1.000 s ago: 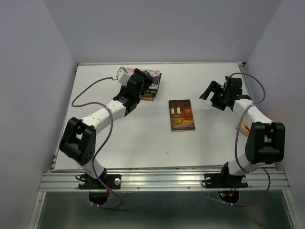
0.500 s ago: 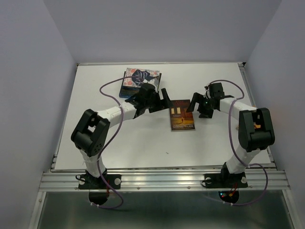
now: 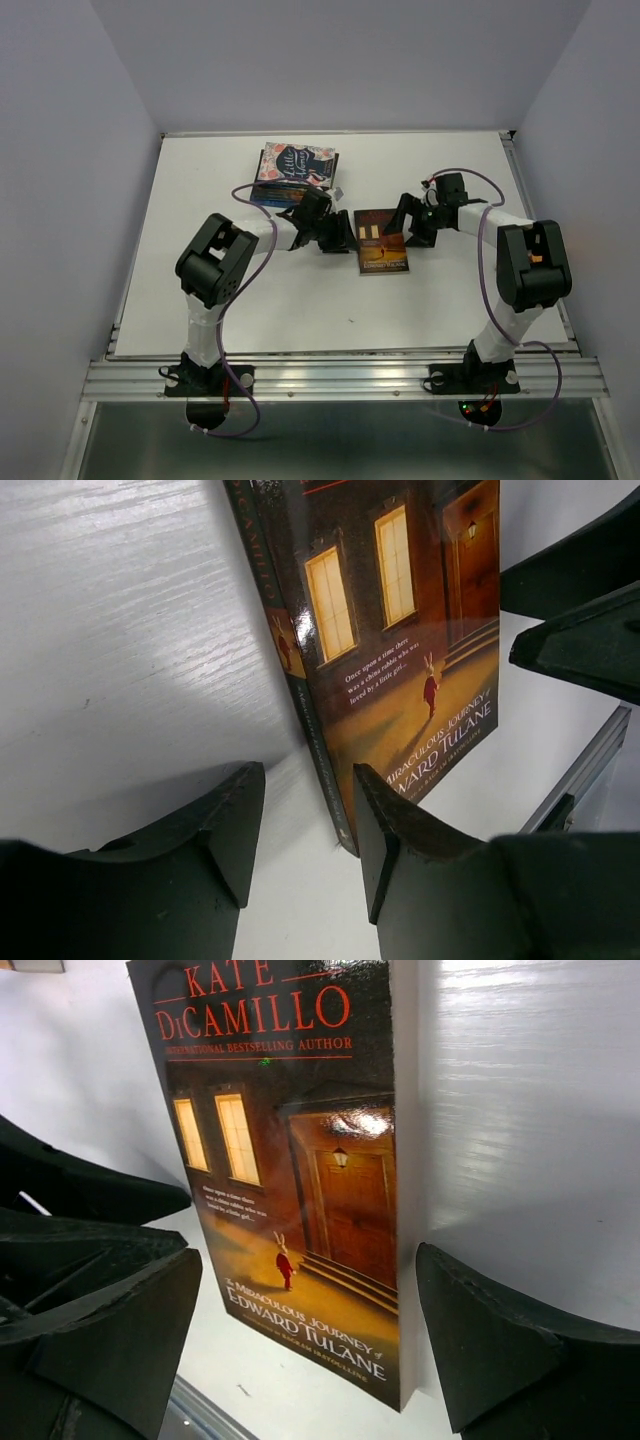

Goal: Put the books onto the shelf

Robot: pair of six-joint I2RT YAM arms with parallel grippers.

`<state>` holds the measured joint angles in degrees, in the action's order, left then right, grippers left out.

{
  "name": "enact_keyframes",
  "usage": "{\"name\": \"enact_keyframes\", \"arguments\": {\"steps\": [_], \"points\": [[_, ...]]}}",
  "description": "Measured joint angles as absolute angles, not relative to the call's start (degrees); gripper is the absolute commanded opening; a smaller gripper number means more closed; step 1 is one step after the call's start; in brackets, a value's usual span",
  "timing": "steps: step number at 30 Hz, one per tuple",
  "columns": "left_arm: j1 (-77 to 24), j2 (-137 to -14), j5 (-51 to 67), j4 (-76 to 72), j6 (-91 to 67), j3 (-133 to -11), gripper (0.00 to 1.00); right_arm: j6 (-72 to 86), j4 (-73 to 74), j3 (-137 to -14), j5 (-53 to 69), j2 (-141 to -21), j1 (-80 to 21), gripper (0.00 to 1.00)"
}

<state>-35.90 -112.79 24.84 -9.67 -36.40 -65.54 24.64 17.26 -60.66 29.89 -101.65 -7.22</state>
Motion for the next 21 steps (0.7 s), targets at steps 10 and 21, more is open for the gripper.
{"name": "enact_keyframes", "arguments": {"steps": [10,21], "points": [[-36.12,-115.04,25.41,-9.28,-35.97,-67.68,0.31,25.71,15.57,-60.38,32.58,-102.06,-6.94,0.50],[-35.92,-115.55,25.28,-7.77,-36.16,-68.95,0.17,27.29,11.11,-59.22,38.65,-101.08,-6.33,0.36]]}}
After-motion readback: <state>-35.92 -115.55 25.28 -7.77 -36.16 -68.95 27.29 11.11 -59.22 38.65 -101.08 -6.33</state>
